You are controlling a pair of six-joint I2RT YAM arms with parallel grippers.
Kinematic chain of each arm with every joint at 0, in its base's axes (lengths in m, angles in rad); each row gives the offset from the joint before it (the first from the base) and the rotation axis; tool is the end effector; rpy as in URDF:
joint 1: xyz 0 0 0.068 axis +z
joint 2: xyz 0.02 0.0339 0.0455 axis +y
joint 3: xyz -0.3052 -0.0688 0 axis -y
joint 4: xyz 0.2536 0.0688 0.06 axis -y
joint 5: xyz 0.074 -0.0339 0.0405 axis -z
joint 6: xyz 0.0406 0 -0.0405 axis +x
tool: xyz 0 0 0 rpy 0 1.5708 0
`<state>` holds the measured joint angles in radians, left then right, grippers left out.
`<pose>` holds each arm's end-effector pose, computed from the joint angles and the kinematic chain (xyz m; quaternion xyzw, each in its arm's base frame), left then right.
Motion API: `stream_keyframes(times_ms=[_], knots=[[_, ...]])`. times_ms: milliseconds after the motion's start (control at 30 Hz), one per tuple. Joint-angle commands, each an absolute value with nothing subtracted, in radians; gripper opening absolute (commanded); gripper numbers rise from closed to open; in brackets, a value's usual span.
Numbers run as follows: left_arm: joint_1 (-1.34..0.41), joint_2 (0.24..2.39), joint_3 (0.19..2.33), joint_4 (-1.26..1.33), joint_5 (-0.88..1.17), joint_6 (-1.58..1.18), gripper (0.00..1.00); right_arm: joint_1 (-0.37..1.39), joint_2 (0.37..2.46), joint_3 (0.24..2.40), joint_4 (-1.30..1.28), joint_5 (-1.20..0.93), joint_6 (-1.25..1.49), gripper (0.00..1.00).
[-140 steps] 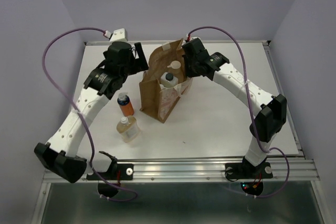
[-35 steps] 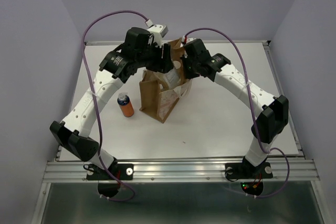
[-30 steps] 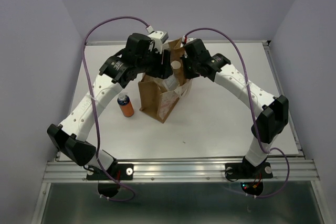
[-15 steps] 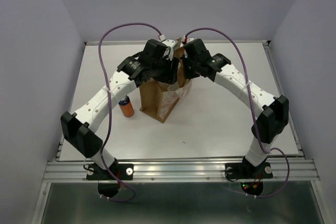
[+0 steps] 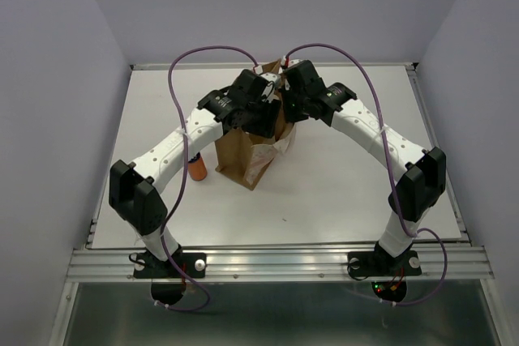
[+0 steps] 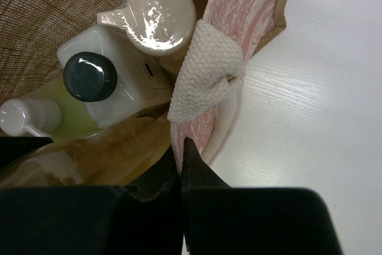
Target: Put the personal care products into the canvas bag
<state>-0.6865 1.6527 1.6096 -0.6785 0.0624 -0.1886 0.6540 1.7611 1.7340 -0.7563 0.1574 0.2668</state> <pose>0.2976 -0.2472 0.3910 0.2369 0.8795 -0.2002 0.3609 0.3322 0.2466 0.3858 -0.1475 0.9092 0.1049 0.3749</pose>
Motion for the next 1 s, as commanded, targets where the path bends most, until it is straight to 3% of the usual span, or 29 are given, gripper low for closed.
stream_keyframes(times_ms=[0,300,667,700,733,800,833,967], knots=[[-0.695,1.655,1.589,-0.729,0.011,-0.235,0.0,0.65,1.687,1.746,-0.707,0.16,0.273,0.01],[-0.703,1.689,1.549,-0.729,-0.038,-0.281,0.0,0.65,1.678,1.773,-0.709,0.16,0.262,0.01],[-0.707,1.739,1.647,-0.761,-0.064,-0.304,0.0,0.641,1.66,1.809,-0.699,0.16,0.281,0.01],[-0.706,1.747,1.675,-0.776,-0.067,-0.304,0.05,0.641,1.657,1.802,-0.699,0.16,0.281,0.01],[-0.706,1.75,1.683,-0.779,-0.066,-0.301,0.27,0.641,1.654,1.796,-0.698,0.16,0.282,0.01],[-0.707,1.753,1.7,-0.791,-0.06,-0.298,0.36,0.641,1.651,1.781,-0.696,0.158,0.282,0.01],[-0.706,1.756,1.707,-0.796,-0.052,-0.298,0.48,0.641,1.651,1.778,-0.695,0.156,0.281,0.01],[-0.706,1.755,1.73,-0.819,-0.052,-0.296,0.6,0.632,1.643,1.77,-0.695,0.16,0.276,0.01]])
